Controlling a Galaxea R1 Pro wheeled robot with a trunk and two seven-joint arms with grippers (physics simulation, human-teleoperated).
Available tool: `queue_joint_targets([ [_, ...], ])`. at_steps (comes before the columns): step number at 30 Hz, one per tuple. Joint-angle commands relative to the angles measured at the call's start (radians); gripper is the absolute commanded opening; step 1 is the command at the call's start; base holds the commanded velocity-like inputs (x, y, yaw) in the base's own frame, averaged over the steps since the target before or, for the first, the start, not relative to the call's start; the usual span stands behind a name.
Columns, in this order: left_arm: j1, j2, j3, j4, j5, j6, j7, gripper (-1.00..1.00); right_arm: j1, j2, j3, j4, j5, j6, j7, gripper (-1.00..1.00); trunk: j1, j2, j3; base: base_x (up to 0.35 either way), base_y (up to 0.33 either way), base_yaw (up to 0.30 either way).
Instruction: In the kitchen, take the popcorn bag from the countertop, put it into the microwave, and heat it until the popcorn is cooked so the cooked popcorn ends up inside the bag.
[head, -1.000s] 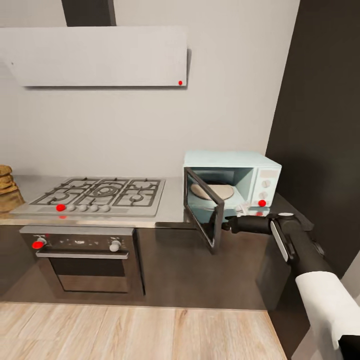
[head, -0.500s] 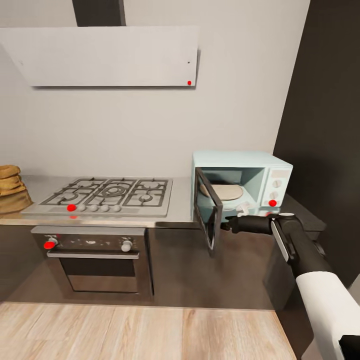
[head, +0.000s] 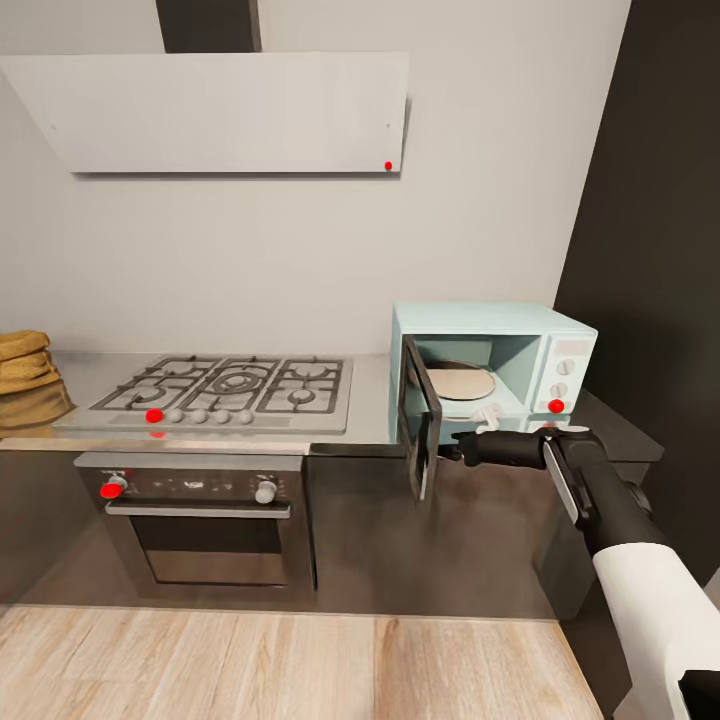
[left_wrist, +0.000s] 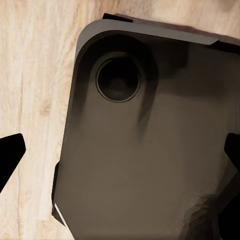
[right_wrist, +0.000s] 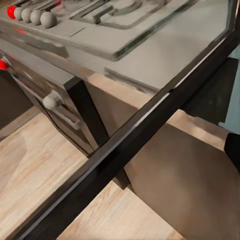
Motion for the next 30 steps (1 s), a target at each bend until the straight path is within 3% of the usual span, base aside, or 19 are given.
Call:
queue_joint_targets([
  [1,0.0,0.0,0.001,0.0,0.006,-0.002,0.0,1.0,-0.001,0.001,-0.002,-0.001,0.008,0.005,0.008,1.0,0.0,-0.001,-0.001,0.0,0.002,0.0],
  [17,0.0,0.0,0.001,0.0,0.006,-0.002,0.0,1.0,-0.001,0.001,-0.002,-0.001,0.01,-0.002,0.004,1.0,0.0,-0.001,-0.001,0.0,0.04,0.0],
  [22,0.0,0.0,0.001,0.0,0.006,-0.002,0.0,1.0,0.0,-0.002,-0.003,0.0,0.01,-0.006,-0.025,1.0,0.0,-0.001,-0.001,0.0,0.001,0.0],
  [26,0.0,0.0,0.001,0.0,0.006,-0.002,0.0,1.0,-0.001,-0.057,-0.006,0.0,0.009,-0.005,-0.042,1.0,0.0,-0.001,-0.001,0.0,0.0,0.0],
  [28,0.0,0.0,0.001,0.0,0.006,-0.002,0.001,1.0,-0.001,-0.07,-0.013,-0.001,0.008,-0.004,-0.044,1.0,0.0,-0.001,-0.001,0.0,0.0,0.0],
  [30,0.0,0.0,0.001,0.0,0.006,-0.002,0.001,1.0,-0.001,-0.074,-0.052,-0.002,0.01,-0.004,-0.043,1.0,0.0,-0.001,-0.001,0.0,0.0,0.0],
])
